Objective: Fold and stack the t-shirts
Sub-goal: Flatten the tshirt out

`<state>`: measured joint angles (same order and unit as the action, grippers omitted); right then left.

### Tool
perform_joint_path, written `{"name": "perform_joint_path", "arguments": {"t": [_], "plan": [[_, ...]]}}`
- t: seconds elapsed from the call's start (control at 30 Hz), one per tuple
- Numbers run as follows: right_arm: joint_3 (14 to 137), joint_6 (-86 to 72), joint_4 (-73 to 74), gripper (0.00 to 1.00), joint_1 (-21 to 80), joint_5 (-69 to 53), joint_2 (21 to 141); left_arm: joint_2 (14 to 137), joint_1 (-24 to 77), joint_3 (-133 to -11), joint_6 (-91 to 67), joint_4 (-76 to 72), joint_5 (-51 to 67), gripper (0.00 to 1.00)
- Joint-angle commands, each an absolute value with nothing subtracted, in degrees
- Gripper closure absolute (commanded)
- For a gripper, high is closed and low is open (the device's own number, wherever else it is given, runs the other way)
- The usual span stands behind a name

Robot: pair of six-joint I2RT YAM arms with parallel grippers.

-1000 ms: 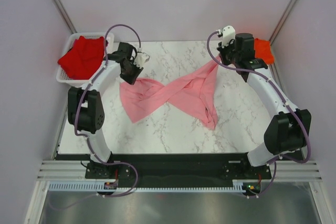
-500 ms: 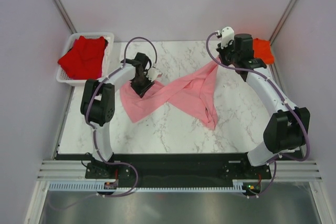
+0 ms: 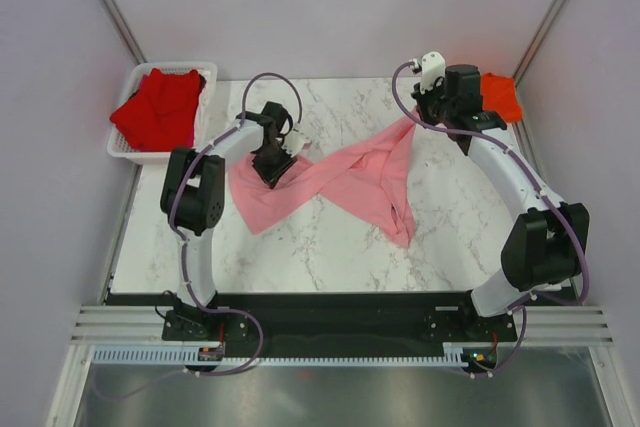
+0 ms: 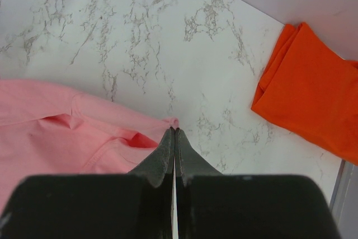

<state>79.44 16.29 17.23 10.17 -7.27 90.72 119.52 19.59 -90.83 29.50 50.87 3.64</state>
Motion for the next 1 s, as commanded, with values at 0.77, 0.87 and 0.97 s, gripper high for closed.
{"name": "perform_joint_path", "arguments": {"t": [0.77,0.87,0.97], "plan": [[81.6,16.4,15.7,1.00,10.1,-8.2,90.4,119.5,19.9,-101.3,24.5,54.2,6.5,0.98],[82.1,16.2,15.6,1.00,10.2,-8.6,91.0,116.7,20.0,-102.0,25.0,55.4,8.7,0.89],[82.4,15.6,15.2,1.00,10.2,-9.4,91.9,116.2,19.9,-102.2,24.7,55.6,9.1,0.89]]}}
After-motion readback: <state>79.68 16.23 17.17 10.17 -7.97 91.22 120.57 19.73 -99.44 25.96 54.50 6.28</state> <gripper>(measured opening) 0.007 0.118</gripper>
